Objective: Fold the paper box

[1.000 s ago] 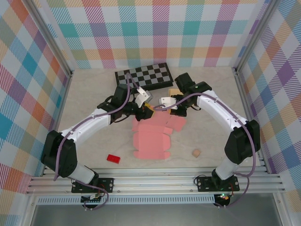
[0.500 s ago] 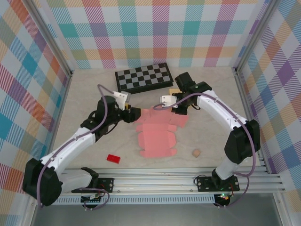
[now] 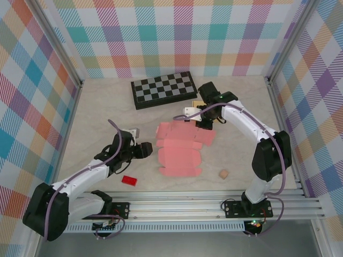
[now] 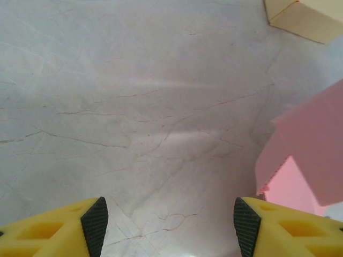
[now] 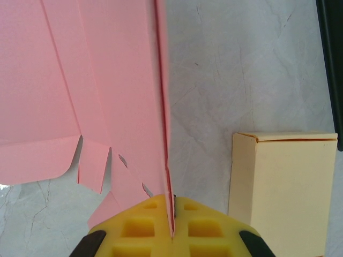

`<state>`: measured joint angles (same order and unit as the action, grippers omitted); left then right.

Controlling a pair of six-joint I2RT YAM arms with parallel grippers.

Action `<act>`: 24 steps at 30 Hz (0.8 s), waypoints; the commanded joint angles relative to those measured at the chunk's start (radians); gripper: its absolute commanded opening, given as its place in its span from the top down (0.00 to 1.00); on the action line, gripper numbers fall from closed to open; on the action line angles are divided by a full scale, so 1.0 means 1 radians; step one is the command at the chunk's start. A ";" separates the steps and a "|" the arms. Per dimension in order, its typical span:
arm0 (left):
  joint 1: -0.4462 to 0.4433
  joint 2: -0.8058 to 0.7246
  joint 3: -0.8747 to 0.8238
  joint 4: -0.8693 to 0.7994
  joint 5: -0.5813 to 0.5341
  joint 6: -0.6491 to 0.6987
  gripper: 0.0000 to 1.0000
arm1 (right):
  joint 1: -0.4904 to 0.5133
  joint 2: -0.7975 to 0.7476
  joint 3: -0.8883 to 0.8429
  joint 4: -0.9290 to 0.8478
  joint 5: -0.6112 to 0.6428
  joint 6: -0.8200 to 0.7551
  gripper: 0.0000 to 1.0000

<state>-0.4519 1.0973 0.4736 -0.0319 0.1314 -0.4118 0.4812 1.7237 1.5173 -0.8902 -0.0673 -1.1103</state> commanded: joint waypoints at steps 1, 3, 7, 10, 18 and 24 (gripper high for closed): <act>0.023 0.034 -0.005 0.064 0.005 0.000 0.35 | -0.008 -0.017 0.004 0.000 -0.029 0.012 1.00; 0.034 0.074 -0.013 0.121 0.055 0.001 0.35 | -0.010 -0.033 -0.009 0.004 -0.058 -0.002 1.00; 0.035 0.127 -0.011 0.265 0.191 -0.001 0.35 | -0.012 -0.045 -0.016 -0.004 -0.095 -0.011 1.00; 0.033 0.136 0.004 0.317 0.262 -0.003 0.35 | -0.011 -0.046 -0.016 -0.010 -0.104 -0.012 1.00; 0.013 0.146 0.014 0.337 0.291 -0.006 0.35 | -0.012 -0.040 -0.002 -0.024 -0.134 -0.006 1.00; -0.004 0.169 0.017 0.414 0.335 -0.023 0.35 | -0.012 -0.070 -0.010 -0.052 -0.227 -0.037 1.00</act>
<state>-0.4435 1.2617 0.4736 0.2768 0.4133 -0.4156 0.4652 1.7042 1.5116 -0.8986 -0.1761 -1.1152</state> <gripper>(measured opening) 0.652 0.061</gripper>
